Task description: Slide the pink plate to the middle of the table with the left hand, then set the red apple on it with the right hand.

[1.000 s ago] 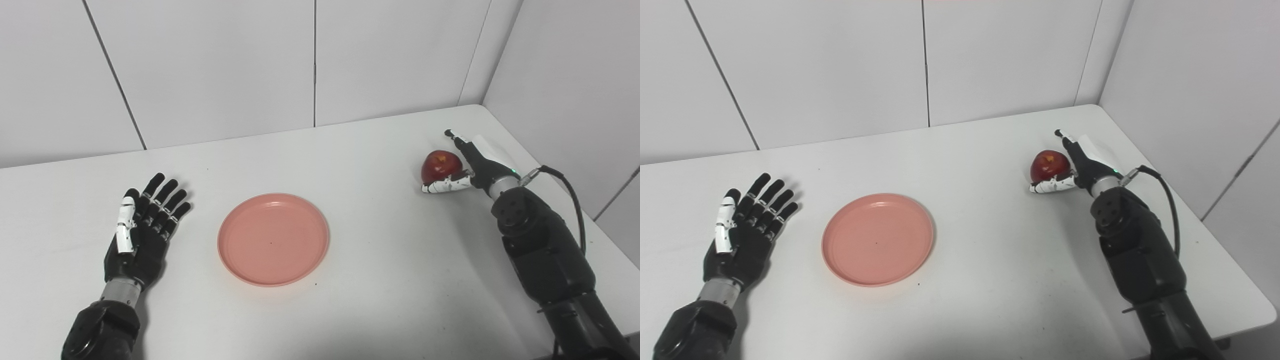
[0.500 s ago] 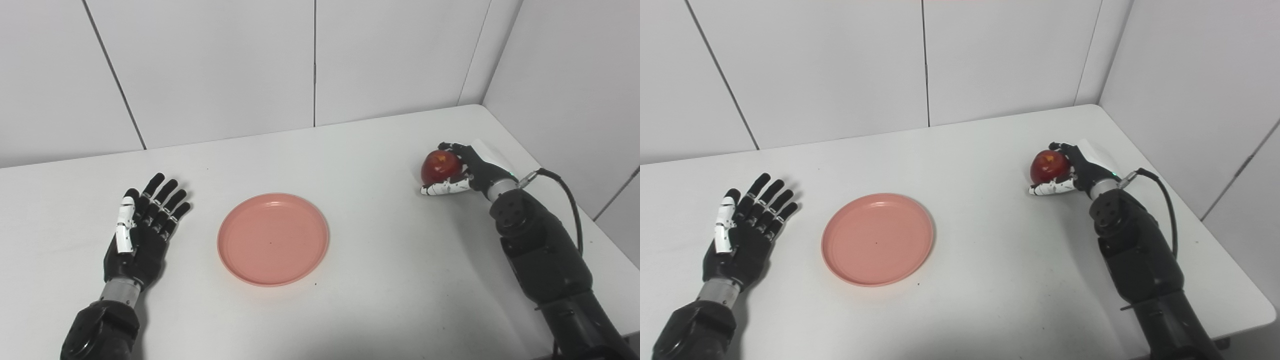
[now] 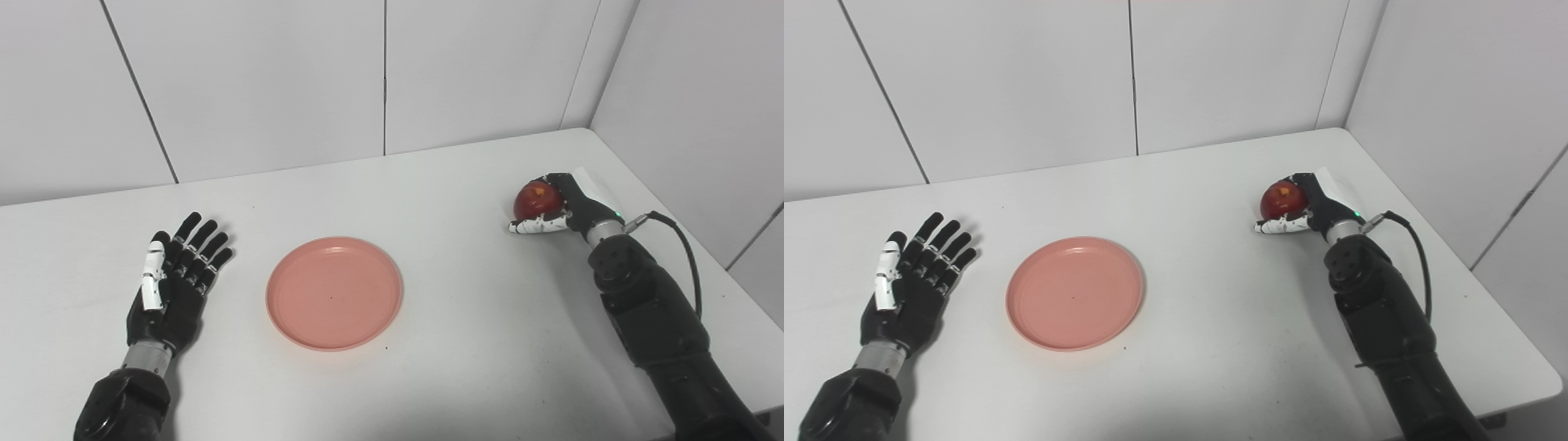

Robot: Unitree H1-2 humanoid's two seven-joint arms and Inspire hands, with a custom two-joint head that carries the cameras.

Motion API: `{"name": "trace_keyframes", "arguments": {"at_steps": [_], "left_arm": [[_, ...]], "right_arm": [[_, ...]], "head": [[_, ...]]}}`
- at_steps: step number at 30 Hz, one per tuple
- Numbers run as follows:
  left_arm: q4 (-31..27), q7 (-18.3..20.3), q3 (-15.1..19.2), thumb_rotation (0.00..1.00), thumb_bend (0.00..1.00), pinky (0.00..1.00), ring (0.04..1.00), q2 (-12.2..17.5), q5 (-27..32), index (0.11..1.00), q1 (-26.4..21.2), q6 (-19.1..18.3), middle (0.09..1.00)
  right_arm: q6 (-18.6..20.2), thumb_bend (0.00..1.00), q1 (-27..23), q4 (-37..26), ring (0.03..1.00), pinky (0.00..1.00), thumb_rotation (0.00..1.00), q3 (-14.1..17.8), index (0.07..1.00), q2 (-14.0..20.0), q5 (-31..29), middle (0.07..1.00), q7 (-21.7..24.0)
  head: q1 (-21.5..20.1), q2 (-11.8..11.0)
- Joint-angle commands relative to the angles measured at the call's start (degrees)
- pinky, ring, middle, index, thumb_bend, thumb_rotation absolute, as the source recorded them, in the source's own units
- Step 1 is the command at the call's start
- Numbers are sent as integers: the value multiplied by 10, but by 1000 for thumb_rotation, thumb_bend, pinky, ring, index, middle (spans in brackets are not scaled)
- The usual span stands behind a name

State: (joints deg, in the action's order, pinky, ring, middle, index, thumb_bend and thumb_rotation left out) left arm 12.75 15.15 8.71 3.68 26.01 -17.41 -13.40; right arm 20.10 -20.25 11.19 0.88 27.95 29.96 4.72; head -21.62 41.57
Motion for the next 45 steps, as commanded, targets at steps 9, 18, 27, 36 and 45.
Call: {"name": "trace_keyframes", "arguments": {"at_steps": [9, 18, 27, 36, 45], "left_arm": [[9, -6, -1, 1000, 353, 882, 876, 7, 0, 875, 12, -20, 889], [7, -8, 0, 1000, 351, 883, 874, 6, 2, 871, 12, -22, 888], [3, -10, -2, 1000, 348, 881, 875, 5, 0, 871, 13, -22, 887], [6, -11, -4, 1000, 346, 881, 878, 1, -3, 871, 14, -16, 887], [2, -19, -6, 999, 349, 874, 875, -6, -7, 868, 16, -15, 886]], "right_arm": [[-70, 553, -36, 18, 566, 502, 122, -2, 560, -11, -18, 587, -75], [-73, 528, -30, 10, 547, 491, 107, 8, 557, -15, -43, 563, -88], [-68, 530, -22, -28, 527, 474, 79, 18, 548, -22, -67, 548, -91], [-25, 524, -24, -110, 519, 473, 92, 16, 552, -34, -72, 547, -62], [3, 531, -38, -175, 513, 453, 76, 0, 555, -45, -67, 547, -26]], "head": [[4, 1], [6, -1], [7, -1], [16, -2], [30, -4]]}}
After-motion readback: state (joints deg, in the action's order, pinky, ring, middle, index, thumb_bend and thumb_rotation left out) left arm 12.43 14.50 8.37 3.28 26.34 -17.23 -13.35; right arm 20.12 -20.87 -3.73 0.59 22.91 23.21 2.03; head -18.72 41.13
